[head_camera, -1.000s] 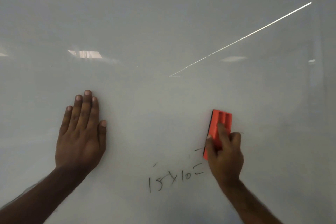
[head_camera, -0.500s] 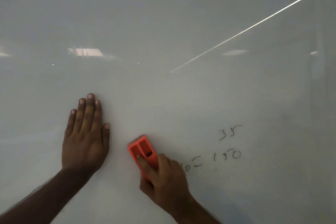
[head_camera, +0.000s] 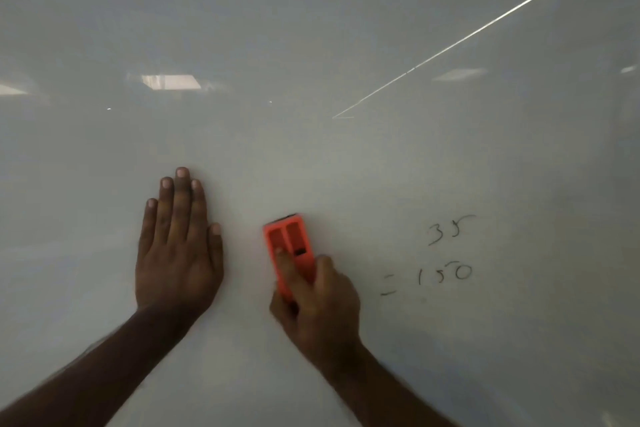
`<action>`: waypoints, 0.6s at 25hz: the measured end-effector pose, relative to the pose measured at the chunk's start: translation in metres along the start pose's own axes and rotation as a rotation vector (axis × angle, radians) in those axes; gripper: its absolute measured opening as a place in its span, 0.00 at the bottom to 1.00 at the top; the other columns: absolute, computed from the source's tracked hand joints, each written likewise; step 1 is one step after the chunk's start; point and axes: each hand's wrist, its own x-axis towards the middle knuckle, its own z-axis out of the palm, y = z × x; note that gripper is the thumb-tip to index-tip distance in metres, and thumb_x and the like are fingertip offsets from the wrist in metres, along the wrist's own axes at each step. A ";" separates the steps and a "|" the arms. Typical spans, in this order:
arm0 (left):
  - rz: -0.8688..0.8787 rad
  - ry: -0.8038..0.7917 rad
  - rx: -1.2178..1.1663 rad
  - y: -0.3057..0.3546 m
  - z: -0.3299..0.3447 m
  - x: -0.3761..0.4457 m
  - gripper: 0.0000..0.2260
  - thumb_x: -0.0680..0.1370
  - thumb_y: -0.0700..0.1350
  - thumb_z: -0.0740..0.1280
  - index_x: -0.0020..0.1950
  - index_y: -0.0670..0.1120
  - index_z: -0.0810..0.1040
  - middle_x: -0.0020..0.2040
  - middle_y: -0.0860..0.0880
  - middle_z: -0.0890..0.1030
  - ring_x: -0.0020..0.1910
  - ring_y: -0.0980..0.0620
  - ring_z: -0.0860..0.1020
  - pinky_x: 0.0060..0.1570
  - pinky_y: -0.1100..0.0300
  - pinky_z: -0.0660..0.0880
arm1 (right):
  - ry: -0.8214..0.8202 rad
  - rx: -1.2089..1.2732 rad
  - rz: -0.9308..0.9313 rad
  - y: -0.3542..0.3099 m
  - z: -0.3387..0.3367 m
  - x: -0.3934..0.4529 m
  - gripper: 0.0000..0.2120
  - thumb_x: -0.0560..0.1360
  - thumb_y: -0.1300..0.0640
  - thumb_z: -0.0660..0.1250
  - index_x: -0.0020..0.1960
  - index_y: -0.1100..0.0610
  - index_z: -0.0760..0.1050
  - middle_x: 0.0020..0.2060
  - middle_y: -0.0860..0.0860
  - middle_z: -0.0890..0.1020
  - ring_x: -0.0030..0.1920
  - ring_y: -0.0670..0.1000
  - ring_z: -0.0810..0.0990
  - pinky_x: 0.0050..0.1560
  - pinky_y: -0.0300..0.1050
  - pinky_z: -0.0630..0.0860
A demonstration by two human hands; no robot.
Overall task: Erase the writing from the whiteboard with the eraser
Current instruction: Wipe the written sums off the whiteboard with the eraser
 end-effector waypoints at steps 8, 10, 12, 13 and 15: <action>0.044 0.032 -0.004 -0.004 0.001 -0.004 0.27 0.86 0.47 0.52 0.82 0.34 0.58 0.83 0.37 0.57 0.83 0.39 0.55 0.82 0.44 0.53 | -0.094 -0.155 -0.144 0.093 -0.041 -0.071 0.22 0.76 0.46 0.61 0.69 0.46 0.70 0.45 0.55 0.70 0.30 0.57 0.73 0.30 0.45 0.72; 0.055 0.044 0.003 -0.004 0.003 -0.005 0.27 0.86 0.47 0.52 0.82 0.35 0.57 0.83 0.38 0.56 0.83 0.40 0.54 0.82 0.44 0.52 | -0.035 -0.193 -0.045 0.132 -0.059 -0.042 0.24 0.75 0.46 0.62 0.70 0.47 0.69 0.44 0.56 0.73 0.29 0.58 0.73 0.29 0.46 0.73; 0.064 0.048 -0.013 -0.005 0.006 -0.006 0.27 0.86 0.47 0.51 0.83 0.37 0.55 0.84 0.39 0.55 0.84 0.41 0.54 0.82 0.45 0.51 | 0.034 -0.209 0.090 0.162 -0.071 -0.009 0.23 0.75 0.46 0.62 0.69 0.49 0.72 0.45 0.58 0.74 0.30 0.60 0.74 0.29 0.47 0.74; 0.067 0.048 -0.019 -0.006 0.007 -0.006 0.27 0.86 0.47 0.51 0.83 0.37 0.55 0.84 0.40 0.54 0.84 0.41 0.53 0.82 0.45 0.51 | 0.078 -0.213 0.181 0.173 -0.074 0.003 0.22 0.76 0.46 0.62 0.68 0.50 0.74 0.45 0.59 0.74 0.31 0.60 0.75 0.30 0.47 0.74; 0.066 0.048 -0.019 -0.008 0.008 -0.006 0.27 0.86 0.48 0.51 0.83 0.38 0.54 0.85 0.41 0.53 0.84 0.42 0.53 0.82 0.45 0.51 | 0.180 -0.197 0.394 0.188 -0.076 0.012 0.23 0.76 0.45 0.62 0.68 0.53 0.75 0.46 0.58 0.73 0.34 0.60 0.76 0.33 0.47 0.74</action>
